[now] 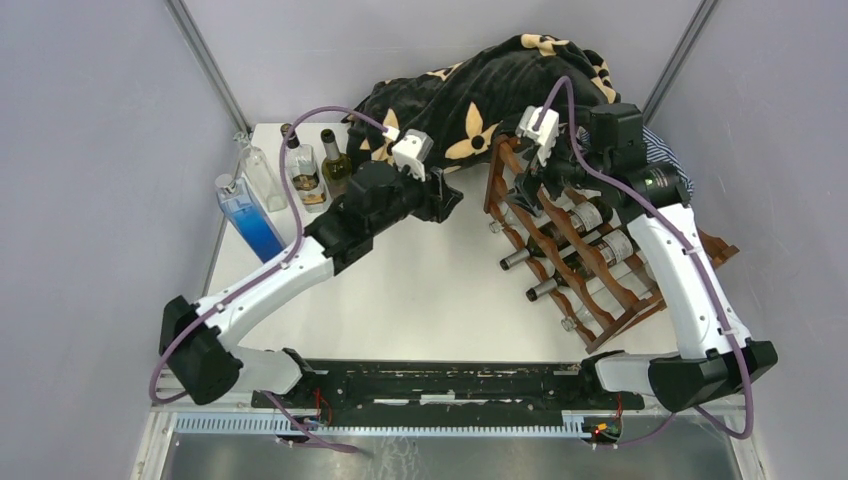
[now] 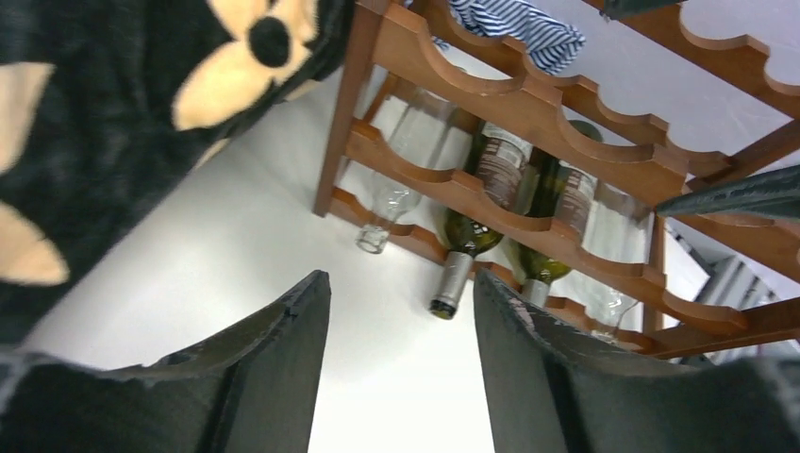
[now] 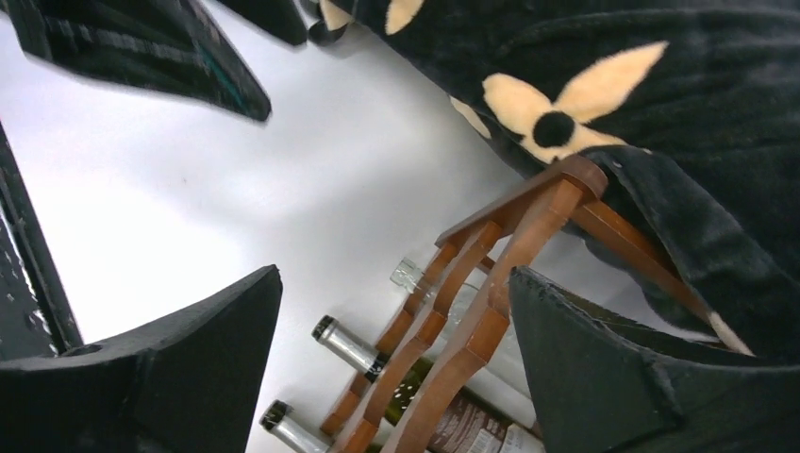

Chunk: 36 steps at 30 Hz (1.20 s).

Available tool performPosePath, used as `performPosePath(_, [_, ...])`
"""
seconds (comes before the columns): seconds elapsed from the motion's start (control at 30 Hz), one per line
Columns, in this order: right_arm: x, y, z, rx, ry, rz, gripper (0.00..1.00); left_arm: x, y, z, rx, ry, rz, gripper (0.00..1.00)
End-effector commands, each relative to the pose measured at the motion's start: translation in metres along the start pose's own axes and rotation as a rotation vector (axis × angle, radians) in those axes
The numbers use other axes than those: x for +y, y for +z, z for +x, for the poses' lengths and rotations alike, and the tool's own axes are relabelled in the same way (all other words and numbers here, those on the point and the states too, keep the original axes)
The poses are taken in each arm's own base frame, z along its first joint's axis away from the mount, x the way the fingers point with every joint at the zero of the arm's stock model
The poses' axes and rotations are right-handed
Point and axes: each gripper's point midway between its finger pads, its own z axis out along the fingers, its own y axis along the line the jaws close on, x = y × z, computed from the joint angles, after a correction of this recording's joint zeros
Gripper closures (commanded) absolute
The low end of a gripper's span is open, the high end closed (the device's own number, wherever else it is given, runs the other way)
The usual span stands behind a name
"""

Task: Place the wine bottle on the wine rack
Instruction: Pick up the wine bottle from the center of the board.

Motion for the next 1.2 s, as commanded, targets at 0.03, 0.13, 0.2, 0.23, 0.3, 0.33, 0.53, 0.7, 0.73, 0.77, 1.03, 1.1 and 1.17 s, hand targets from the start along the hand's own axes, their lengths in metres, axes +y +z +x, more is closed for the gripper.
performPosePath(0.03, [0.028,0.000,-0.012,-0.127,-0.110,-0.124,0.02,0.032,-0.044,-0.029,-0.043,0.171,-0.195,0.30])
performPosePath(0.13, [0.036,-0.002,-0.013,-0.179,-0.162,-0.132,0.02,0.051,-0.065,-0.035,-0.057,0.200,-0.308,0.17])
performPosePath(0.2, [0.040,-0.003,-0.012,-0.206,-0.185,-0.129,0.02,0.061,-0.080,-0.041,-0.079,0.207,-0.368,0.05])
performPosePath(0.23, [0.043,-0.004,-0.013,-0.221,-0.199,-0.135,0.02,0.064,-0.088,-0.046,-0.095,0.208,-0.390,0.01])
performPosePath(0.3, [0.050,-0.003,-0.012,-0.232,-0.207,-0.171,0.02,0.070,-0.102,-0.056,-0.121,0.205,-0.421,0.00])
performPosePath(0.33, [0.052,-0.002,-0.012,-0.237,-0.202,-0.184,0.02,0.074,-0.109,-0.061,-0.128,0.202,-0.437,0.00])
performPosePath(0.53, [0.062,0.000,-0.015,-0.280,-0.207,-0.244,0.02,0.098,-0.151,-0.084,-0.107,0.176,-0.550,0.00])
performPosePath(0.7, [0.065,0.011,-0.019,-0.284,-0.204,-0.253,0.02,0.146,-0.195,-0.092,-0.004,0.095,-0.790,0.00])
performPosePath(0.73, [0.066,0.016,-0.018,-0.275,-0.204,-0.253,0.02,0.152,-0.203,-0.093,0.015,0.085,-0.822,0.00])
performPosePath(0.77, [0.068,0.021,-0.018,-0.268,-0.206,-0.254,0.02,0.156,-0.211,-0.093,0.035,0.079,-0.845,0.00])
performPosePath(1.03, [0.088,0.049,-0.015,-0.208,-0.239,-0.262,0.02,0.195,-0.281,-0.112,0.057,0.079,-1.174,0.00])
performPosePath(1.1, [0.097,0.056,-0.011,-0.200,-0.246,-0.278,0.02,0.211,-0.289,-0.104,0.077,0.046,-1.213,0.00])
performPosePath(1.17, [0.104,0.062,-0.003,-0.195,-0.240,-0.299,0.02,0.228,-0.298,-0.100,0.068,-0.001,-1.234,0.00])
